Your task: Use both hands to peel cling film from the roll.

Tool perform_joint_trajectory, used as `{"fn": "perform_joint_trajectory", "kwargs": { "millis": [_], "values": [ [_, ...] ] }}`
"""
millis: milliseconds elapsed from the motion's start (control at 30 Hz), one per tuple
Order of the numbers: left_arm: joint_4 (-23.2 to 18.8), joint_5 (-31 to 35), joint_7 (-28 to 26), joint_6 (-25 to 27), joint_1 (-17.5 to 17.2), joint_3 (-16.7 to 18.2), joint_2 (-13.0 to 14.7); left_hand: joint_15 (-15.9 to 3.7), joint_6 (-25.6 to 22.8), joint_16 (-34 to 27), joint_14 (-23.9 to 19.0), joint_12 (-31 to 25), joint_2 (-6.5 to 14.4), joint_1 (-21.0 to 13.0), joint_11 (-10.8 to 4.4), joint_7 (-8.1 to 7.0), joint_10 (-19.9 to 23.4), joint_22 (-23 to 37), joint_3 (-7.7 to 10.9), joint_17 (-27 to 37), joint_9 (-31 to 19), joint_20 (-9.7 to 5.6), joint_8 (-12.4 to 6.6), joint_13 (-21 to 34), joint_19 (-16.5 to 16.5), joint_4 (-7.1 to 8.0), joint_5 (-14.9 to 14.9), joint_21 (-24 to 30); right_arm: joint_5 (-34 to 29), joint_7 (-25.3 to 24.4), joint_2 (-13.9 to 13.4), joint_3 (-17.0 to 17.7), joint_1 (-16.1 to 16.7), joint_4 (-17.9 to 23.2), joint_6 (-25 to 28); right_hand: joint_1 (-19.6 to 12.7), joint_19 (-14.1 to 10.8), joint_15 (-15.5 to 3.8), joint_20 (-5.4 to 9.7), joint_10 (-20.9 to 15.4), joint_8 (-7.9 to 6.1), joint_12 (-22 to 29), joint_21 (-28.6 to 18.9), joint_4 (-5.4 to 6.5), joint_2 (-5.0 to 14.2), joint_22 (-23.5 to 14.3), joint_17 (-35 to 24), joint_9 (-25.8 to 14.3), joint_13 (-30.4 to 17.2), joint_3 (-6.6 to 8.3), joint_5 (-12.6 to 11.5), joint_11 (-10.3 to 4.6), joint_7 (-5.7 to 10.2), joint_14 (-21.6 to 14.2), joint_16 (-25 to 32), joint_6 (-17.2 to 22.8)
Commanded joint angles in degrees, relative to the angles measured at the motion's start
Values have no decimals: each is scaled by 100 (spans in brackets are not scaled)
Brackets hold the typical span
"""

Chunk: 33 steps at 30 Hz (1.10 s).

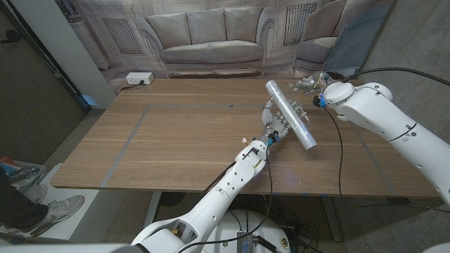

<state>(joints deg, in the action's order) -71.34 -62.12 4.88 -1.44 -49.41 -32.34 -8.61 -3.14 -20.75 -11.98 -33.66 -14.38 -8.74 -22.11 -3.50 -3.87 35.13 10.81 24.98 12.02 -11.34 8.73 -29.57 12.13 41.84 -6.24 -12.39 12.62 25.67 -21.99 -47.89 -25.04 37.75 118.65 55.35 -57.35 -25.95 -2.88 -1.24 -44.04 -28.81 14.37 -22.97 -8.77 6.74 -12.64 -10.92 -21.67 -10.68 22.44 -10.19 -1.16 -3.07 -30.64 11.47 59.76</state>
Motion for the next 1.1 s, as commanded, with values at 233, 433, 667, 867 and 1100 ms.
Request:
{"fn": "perform_joint_trajectory", "kwargs": {
  "millis": [233,433,667,867,1100],
  "values": [
    [71,-207,325,212,46,47,28,-134,-108,63,99,56,225,-92,-44,-25,-150,1,51,14,-18,-59,-10,65,149,15,-65,33,10,-81,143,-5,-130,-170,176,-71,-9,-5,25,-78,-41,-40,-65,16,-13,-7,-6,-16,-14,9,-29,-10,-40,-56,-28,20],
    [-41,-137,210,285,42,11,110,-172,-588,94,129,121,561,-744,-113,43,-363,-13,395,-24,-141,-181,-285,83,281,-207,5,45,-15,-71,117,-28,-147,-146,170,-68,-2,-7,29,-76,-42,-51,-75,23,-12,-5,-3,-7,-14,9,-31,-3,-23,-61,-35,28],
    [165,-268,638,305,99,54,77,-191,-93,82,130,165,539,-890,-76,-92,-474,-16,429,-27,-227,-205,-176,78,306,-229,113,30,-43,-102,150,-64,-218,-154,249,-77,-5,-11,24,-79,-44,-59,-88,20,-15,-3,1,-7,-15,11,-33,-7,-33,-65,-41,26],
    [122,-271,715,302,63,77,107,-181,556,72,142,153,515,-868,-75,-167,-432,-16,402,-22,-205,-171,81,71,283,-162,175,-1,-76,-144,252,-136,-369,-230,399,-69,2,-17,31,-78,-47,-69,-96,30,-13,-1,-1,-9,-15,7,-32,-17,-30,-65,-44,23],
    [81,-307,648,291,19,132,100,-147,765,91,218,196,411,-759,-49,-165,-533,-17,315,-23,-168,-129,196,67,259,-113,189,-20,-140,-158,346,-235,-508,-339,475,-75,6,-16,32,-89,-48,-73,-106,28,-14,0,1,-4,-15,7,-33,-17,-34,-67,-48,26]
  ]
}}
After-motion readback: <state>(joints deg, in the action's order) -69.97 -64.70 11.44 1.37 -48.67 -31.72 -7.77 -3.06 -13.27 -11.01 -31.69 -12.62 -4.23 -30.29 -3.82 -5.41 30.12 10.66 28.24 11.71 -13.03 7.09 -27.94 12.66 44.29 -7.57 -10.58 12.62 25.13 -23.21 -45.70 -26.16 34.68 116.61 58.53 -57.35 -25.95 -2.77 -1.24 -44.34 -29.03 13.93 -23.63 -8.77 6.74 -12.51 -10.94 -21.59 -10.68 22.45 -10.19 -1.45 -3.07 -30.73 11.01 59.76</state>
